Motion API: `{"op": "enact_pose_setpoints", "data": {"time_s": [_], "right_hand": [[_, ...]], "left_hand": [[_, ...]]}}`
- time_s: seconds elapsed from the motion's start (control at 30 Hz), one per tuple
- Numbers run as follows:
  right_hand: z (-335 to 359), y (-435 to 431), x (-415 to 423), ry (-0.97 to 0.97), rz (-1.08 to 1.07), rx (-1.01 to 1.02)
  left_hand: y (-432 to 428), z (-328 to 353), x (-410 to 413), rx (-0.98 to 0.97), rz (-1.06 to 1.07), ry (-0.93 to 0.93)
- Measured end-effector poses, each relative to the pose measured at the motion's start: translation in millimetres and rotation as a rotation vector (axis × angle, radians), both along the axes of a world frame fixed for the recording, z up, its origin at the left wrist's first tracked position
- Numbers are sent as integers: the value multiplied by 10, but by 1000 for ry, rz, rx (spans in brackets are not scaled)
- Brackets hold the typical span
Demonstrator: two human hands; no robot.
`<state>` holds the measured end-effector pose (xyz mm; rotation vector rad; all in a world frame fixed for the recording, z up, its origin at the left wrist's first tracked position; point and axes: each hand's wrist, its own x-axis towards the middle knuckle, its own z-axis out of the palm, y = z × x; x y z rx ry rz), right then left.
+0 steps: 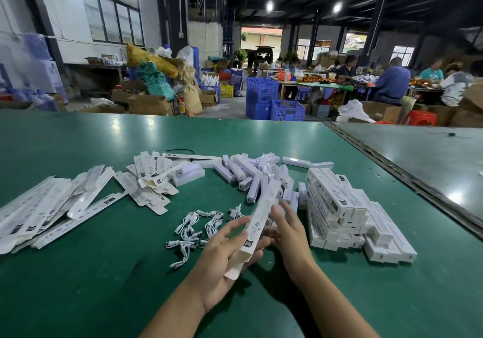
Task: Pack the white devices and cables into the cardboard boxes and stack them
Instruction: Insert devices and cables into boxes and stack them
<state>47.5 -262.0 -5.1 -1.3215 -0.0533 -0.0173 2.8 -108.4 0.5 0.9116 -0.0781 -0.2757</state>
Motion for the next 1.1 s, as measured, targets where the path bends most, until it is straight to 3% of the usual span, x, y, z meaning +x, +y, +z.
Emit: {"op": "enact_pose_setpoints", "data": {"time_s": [0.07,0.13,0.27,0.37,0.7,0.97,1.1], "right_hand": [[-13,8,-24,-177,-143,-257],[9,-19,-49,-388,-96,-418],[42,27,-96,-429,161,-420],[-12,112,-119,-385,159,-370],[-8,65,-91,-429,32,-419],[-8,20,-109,-414,190,-350],[-21,-3,-89,-428,193,-463]], "left_hand": [[28,-8,21,36,83,-23],[47,-8,38,53,136,-35],[70,13,91,-58,232,-43],[96,0,107,-110,250,-33],[52,-138,71,568,333,-254],[79,-222,51,715,400,-356],[133,-209,40,857,400,-438]]}}
